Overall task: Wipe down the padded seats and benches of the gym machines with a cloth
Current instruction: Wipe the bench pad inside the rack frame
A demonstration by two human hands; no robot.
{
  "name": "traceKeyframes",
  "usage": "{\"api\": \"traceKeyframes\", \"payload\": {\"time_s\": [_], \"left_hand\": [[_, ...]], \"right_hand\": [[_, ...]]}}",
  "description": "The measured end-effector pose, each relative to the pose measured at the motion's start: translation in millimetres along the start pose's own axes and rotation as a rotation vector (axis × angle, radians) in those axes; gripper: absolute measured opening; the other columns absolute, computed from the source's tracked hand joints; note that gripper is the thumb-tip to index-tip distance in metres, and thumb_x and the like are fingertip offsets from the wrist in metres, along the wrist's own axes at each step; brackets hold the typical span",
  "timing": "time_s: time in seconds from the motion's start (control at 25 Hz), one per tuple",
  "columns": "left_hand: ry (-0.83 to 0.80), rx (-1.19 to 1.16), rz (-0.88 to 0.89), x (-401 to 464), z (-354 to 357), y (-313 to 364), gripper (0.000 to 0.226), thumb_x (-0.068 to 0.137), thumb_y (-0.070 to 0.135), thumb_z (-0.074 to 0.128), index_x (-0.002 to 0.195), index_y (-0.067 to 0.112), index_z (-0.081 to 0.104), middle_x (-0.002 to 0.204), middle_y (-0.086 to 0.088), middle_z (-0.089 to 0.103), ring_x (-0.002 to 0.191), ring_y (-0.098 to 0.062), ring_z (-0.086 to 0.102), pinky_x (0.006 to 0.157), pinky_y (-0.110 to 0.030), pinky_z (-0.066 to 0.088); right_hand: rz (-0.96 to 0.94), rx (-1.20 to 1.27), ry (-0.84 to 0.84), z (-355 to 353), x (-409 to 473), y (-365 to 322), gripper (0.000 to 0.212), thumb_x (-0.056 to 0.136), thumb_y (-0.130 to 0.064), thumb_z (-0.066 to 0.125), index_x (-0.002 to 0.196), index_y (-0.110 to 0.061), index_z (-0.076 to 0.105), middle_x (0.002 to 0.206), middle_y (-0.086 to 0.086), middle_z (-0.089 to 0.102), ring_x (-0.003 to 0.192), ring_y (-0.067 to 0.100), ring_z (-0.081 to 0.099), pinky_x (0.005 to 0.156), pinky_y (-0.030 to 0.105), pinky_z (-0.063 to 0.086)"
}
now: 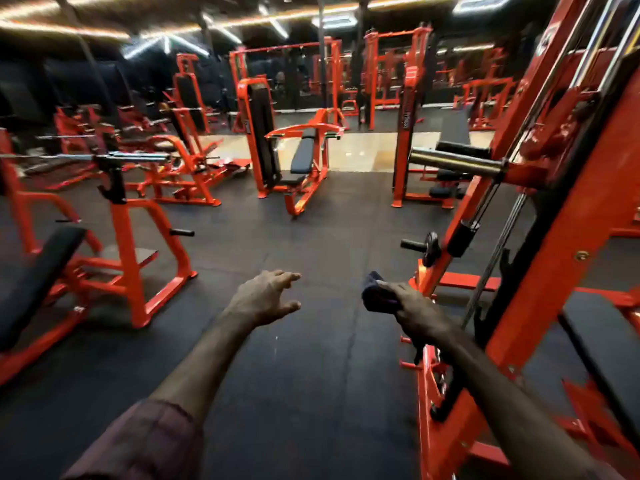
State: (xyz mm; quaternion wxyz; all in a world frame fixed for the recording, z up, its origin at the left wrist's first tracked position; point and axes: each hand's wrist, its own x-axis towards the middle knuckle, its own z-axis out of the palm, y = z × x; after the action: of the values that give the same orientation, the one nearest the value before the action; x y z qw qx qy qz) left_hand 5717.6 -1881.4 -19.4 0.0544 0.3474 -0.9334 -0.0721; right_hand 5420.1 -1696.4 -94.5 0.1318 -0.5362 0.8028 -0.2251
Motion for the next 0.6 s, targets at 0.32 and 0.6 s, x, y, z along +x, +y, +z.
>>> {"api": "traceKeyframes", "payload": {"time_s": [0.32, 0.6], "left_hand": [[-0.041, 0.012, 0.193, 268.2, 34.7, -87.3, 0.072, 0.092, 0.062, 0.067, 0.156, 0.041, 0.042, 0.149, 0.012, 0.053, 0.138, -0.017, 0.048, 0.106, -0.045, 0.05], [-0.061, -0.005, 0.29, 515.4, 11.9, -129.0, 0.071, 0.095, 0.06, 0.066, 0.158, 0.04, 0.04, 0.147, 0.013, 0.054, 0.138, -0.015, 0.047, 0.105, -0.042, 0.051]], "right_hand": [[0.137, 0.055, 0.097, 19.6, 224.0, 31.0, 0.083, 0.08, -0.003, 0.048, 0.157, -0.035, 0.044, 0.151, 0.002, 0.053, 0.139, 0.028, 0.052, 0.115, 0.042, 0.042], [0.245, 0.103, 0.156, -14.4, 445.9, 65.5, 0.084, 0.073, -0.016, 0.043, 0.154, -0.038, 0.045, 0.147, 0.003, 0.056, 0.139, 0.027, 0.052, 0.117, 0.041, 0.041]]}}
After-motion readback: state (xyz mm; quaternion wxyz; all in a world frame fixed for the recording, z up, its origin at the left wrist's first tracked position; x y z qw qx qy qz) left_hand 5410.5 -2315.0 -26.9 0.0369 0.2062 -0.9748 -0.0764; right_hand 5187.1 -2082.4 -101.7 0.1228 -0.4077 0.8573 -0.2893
